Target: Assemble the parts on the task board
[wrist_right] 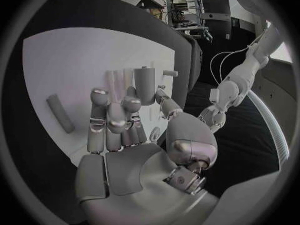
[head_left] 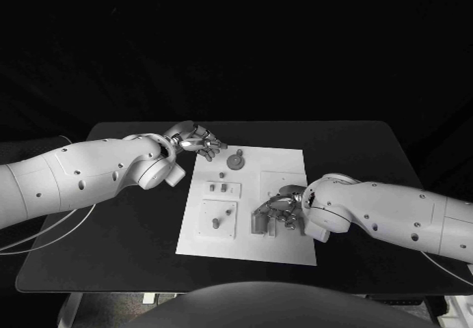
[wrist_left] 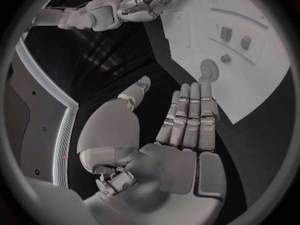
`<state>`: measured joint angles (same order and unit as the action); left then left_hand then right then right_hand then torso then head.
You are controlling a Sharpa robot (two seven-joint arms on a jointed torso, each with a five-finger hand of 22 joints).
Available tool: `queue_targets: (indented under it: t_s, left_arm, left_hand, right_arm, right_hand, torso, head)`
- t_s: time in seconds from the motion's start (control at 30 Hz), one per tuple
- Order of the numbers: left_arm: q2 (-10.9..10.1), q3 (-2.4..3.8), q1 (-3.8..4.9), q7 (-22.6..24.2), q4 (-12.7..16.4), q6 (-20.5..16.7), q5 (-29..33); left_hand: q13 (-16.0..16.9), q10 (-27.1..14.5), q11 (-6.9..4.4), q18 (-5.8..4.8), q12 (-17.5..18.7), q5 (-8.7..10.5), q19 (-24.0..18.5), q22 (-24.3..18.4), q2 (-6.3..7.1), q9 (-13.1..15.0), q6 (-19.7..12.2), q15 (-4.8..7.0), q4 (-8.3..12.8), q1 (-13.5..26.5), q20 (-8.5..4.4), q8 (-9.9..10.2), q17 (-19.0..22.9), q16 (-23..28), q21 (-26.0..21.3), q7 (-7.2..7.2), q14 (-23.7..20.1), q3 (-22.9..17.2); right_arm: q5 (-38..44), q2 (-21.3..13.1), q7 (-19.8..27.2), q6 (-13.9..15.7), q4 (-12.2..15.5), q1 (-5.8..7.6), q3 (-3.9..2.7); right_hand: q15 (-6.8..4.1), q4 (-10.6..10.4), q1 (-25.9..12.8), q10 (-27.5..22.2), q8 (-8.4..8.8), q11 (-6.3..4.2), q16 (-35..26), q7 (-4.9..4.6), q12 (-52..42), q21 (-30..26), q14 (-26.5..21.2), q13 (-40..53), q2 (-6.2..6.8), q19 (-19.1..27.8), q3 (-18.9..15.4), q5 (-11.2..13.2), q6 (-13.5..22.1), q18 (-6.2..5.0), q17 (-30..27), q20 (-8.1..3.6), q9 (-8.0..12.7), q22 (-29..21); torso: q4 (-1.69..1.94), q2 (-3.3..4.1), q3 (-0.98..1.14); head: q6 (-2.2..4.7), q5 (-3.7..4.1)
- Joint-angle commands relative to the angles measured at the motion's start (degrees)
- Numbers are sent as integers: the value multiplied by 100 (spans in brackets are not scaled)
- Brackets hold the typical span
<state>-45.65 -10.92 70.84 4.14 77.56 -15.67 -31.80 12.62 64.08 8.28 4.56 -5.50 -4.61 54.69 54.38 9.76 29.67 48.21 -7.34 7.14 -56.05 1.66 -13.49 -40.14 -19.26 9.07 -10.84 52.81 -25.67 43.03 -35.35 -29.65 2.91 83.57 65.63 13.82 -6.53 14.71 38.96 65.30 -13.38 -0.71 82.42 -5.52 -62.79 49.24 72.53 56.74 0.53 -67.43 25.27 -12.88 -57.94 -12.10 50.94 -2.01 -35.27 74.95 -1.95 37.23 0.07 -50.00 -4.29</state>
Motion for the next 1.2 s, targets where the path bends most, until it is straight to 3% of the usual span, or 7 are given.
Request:
queue_targets:
  t_s: [0.03, 0.27, 0.37, 0.6, 0.9, 1.07, 1.2]
  left_arm:
    - [6, 4, 8, 24, 11, 62, -13]
    - [-4, 4, 8, 21, 10, 60, -13]
    - [-2, 4, 8, 17, 11, 59, -14]
    - [2, 4, 9, 13, 9, 62, -19]
    - [1, 4, 9, 7, 10, 65, -22]
    - [-8, 4, 14, -10, 14, 71, -27]
    - [-10, 4, 16, -13, 6, 68, -28]
  left_hand:
    - [7, -36, -10, 121, 27, 35, -37, 9, 1, -10, -6, -10, 5, 41, 4, -30, -7, 26, -35, 8, -46, 30]
    - [7, -36, -9, 121, 28, 35, -37, 10, 1, -10, -7, -11, 6, 41, 4, -30, -9, 28, -36, 8, -46, 31]
    - [8, -36, -9, 121, 29, 36, -38, 10, 2, -11, -8, -11, 5, 42, 4, -30, -9, 29, -36, 7, -46, 31]
    - [9, -36, -9, 122, 30, 35, -38, 11, 2, -12, -9, -11, 6, 40, 4, -30, -11, 30, -37, 7, -46, 31]
    - [10, -37, -9, 122, 31, 35, -38, 13, 1, -12, -9, -11, 8, 37, 4, -30, -13, 32, -38, 7, -46, 29]
    - [11, -37, -9, 122, 32, 35, -38, 13, 1, -13, -9, -11, 8, 37, 5, -31, -14, 33, -39, 7, -46, 29]
    - [11, -36, -9, 122, 33, 36, -38, 14, 1, -13, -9, -11, 8, 37, 5, -31, -15, 34, -39, 7, -46, 30]
  right_arm:
    - [85, 13, 40, -45, -11, -5, 1]
    - [116, 7, 42, -26, -18, -9, 2]
    - [116, 8, 63, -84, -11, -9, 2]
    - [116, 24, 94, -185, 5, -13, 3]
    - [136, 33, 115, -136, 5, -19, 5]
    - [163, 31, 136, -113, 6, -19, 7]
    - [167, 50, 172, -69, -12, -22, 8]
  right_hand:
    - [-1, -45, -79, -47, 39, 15, -35, -33, -28, -30, -20, -5, 30, -8, 38, -16, 49, -290, -1, -15, 12, 82]
    - [14, -124, -136, -79, 70, 32, -50, -51, -23, -45, -35, -9, 128, 0, 93, -8, 102, -290, -1, -19, 17, 82]
    - [25, -214, -193, -114, 90, 44, -70, -64, -12, -66, -56, -21, 229, 19, 144, 294, 143, -290, 0, -25, 12, 82]
    - [31, -229, -174, -139, 101, 51, -81, -71, -7, -78, -71, -28, 300, 35, 192, 348, 168, -290, 2, -27, 8, 86]
    - [43, -63, 5, -148, 90, 59, -75, -80, -34, -58, -71, -27, 63, 35, 246, 266, 166, -290, 15, -12, -19, 104]
    - [43, 122, 168, -141, 78, 59, -70, -77, -51, -40, -67, -34, -306, 36, 289, 255, 156, -290, 22, 0, -39, 109]
    - [45, 52, 360, -131, 74, 59, -76, -77, -54, -41, -58, -49, -439, 24, 584, 235, 136, -290, 21, 15, -42, 101]
  torso:
    - [0, -1, 0]
    - [-4, -2, 3]
    - [-5, 0, 3]
    - [-4, 0, 4]
    - [-2, -1, 2]
    - [1, 2, -1]
    - [0, 3, -1]
  head:
    - [0, -9]
    - [0, -6]
    - [0, -8]
    - [0, -7]
    - [0, -5]
    - [0, -14]
    - [0, -21]
